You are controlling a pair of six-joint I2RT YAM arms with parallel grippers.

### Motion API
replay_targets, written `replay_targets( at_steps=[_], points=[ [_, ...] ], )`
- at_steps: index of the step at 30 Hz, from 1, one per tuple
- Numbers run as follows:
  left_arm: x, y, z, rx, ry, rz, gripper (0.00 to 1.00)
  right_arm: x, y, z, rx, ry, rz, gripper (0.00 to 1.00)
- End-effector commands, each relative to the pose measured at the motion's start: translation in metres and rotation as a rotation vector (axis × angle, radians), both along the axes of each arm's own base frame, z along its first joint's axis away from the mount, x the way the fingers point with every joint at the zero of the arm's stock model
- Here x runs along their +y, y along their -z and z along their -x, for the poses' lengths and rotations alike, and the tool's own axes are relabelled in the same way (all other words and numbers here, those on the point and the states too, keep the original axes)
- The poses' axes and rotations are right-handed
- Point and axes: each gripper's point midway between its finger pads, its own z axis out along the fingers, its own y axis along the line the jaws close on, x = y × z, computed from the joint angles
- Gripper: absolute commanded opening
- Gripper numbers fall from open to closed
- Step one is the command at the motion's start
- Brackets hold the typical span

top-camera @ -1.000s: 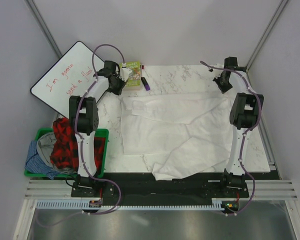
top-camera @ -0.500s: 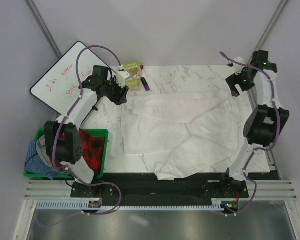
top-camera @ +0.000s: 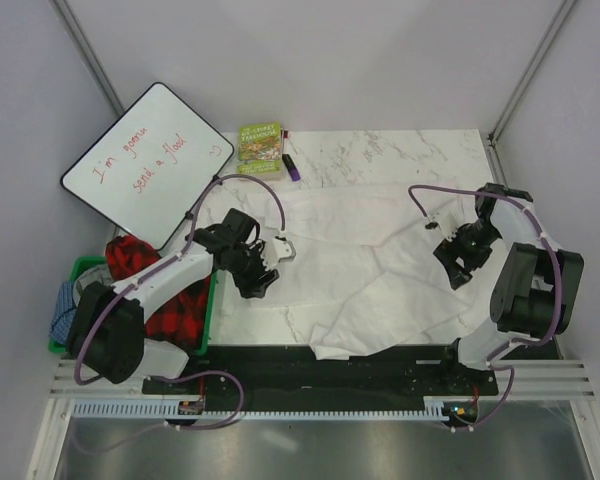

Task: Fold and stack the long sleeve shirts
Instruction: Fold the shirt

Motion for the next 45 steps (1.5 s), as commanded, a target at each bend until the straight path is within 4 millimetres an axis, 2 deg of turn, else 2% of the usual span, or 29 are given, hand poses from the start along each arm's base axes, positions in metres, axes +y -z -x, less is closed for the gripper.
replay_targets(
  at_steps=[1,6,9,11,13,16,17,20,21,22,23,25,29,32,33,35,37,41,43,44,45],
  points=[
    [0.003,0.012,-0.039,-0.089,-0.03,-0.081,0.6,0.01,0.01,-0.037,-0.064,0.049,-0.024,0.79],
    [0.011,0.038,-0.054,-0.079,-0.033,-0.156,0.58,0.007,0.036,-0.045,-0.017,0.071,0.001,0.77],
    [0.021,0.051,-0.069,-0.055,-0.079,-0.183,0.52,0.009,0.053,-0.047,0.003,0.083,0.004,0.76],
    [0.029,0.05,-0.082,-0.057,-0.117,-0.186,0.47,0.013,0.061,-0.046,0.027,0.093,-0.006,0.75],
    [0.034,0.05,-0.088,-0.065,-0.121,-0.188,0.44,0.014,0.059,-0.05,0.023,0.1,-0.013,0.74],
    [0.032,0.041,-0.084,-0.063,-0.106,-0.17,0.43,0.01,0.035,-0.053,-0.019,0.092,-0.049,0.74],
    [0.03,0.038,-0.079,-0.044,-0.101,-0.152,0.44,0.01,0.019,-0.045,-0.031,0.045,-0.063,0.75],
    [0.018,0.019,-0.068,-0.027,-0.089,-0.073,0.48,0.002,-0.006,-0.022,-0.074,-0.057,-0.038,0.75],
    [0.016,0.013,-0.064,-0.021,-0.099,-0.053,0.5,0.001,-0.008,-0.012,-0.078,-0.085,-0.023,0.74],
    [0.014,0.005,-0.062,-0.032,-0.098,-0.031,0.52,0.005,-0.001,0.008,-0.046,-0.109,-0.027,0.74],
    [0.012,0.001,-0.06,-0.031,-0.099,-0.017,0.54,0.006,-0.007,0.017,-0.076,-0.132,-0.013,0.74],
    [0.01,-0.006,-0.054,-0.032,-0.103,0.002,0.56,0.012,0.002,0.038,-0.057,-0.171,-0.017,0.73],
    [0.008,-0.005,-0.037,-0.015,-0.083,0.015,0.58,0.017,0.012,0.043,-0.094,-0.182,0.013,0.71],
    [0.012,-0.002,-0.026,-0.013,-0.064,0.009,0.58,0.019,0.019,0.047,-0.093,-0.204,0.022,0.65],
    [0.013,-0.001,-0.024,-0.013,-0.061,0.008,0.58,0.016,0.024,0.051,-0.081,-0.209,0.044,0.65],
    [0.013,0.0,-0.02,-0.004,-0.059,0.013,0.58,0.015,0.029,0.047,-0.107,-0.201,0.072,0.66],
    [0.012,-0.002,-0.017,-0.001,-0.063,0.024,0.58,0.019,0.033,0.051,-0.096,-0.202,0.065,0.66],
    [0.006,-0.003,-0.005,0.031,-0.041,0.061,0.56,0.033,0.026,0.048,-0.138,-0.202,0.026,0.65],
    [-0.012,-0.01,0.017,0.012,0.066,0.108,0.57,0.042,0.024,0.049,-0.139,-0.223,0.018,0.64],
    [-0.024,-0.017,0.019,-0.034,0.091,0.138,0.58,0.044,0.024,0.051,-0.128,-0.225,0.014,0.64],
    [-0.041,-0.019,0.035,-0.047,0.166,0.151,0.61,0.046,0.024,0.054,-0.116,-0.234,0.005,0.64]
  ],
)
